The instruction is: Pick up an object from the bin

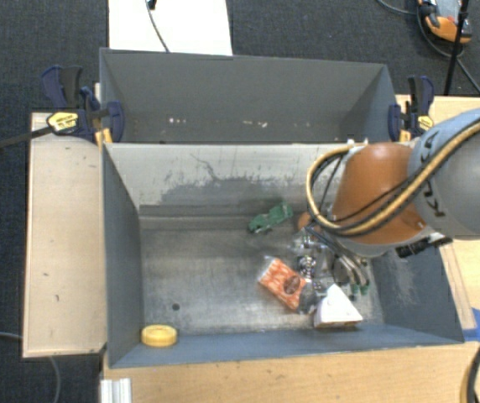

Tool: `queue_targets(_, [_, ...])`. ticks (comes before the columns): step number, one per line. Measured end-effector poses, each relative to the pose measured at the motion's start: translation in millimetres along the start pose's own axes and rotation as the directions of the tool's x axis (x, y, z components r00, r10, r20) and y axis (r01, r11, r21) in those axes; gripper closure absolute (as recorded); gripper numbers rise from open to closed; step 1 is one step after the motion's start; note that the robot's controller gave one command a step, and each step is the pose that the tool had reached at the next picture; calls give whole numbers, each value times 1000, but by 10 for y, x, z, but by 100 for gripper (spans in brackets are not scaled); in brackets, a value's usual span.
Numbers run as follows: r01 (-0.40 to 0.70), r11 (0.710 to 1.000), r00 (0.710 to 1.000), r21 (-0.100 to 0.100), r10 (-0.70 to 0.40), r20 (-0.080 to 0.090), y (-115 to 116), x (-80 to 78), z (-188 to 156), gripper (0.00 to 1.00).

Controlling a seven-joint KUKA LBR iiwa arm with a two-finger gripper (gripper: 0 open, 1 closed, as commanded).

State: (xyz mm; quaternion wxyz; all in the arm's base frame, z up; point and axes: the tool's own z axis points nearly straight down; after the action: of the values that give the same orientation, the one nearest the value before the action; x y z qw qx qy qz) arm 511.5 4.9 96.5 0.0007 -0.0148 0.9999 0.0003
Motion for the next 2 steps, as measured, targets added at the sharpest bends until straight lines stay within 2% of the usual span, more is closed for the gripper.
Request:
queue_targets(1, [-119, 993, 993, 0, 119, -3, 32, -22, 138, 0])
queue_targets(2, [-67, 998, 998, -1, 67, 1, 0, 29, 231, 100])
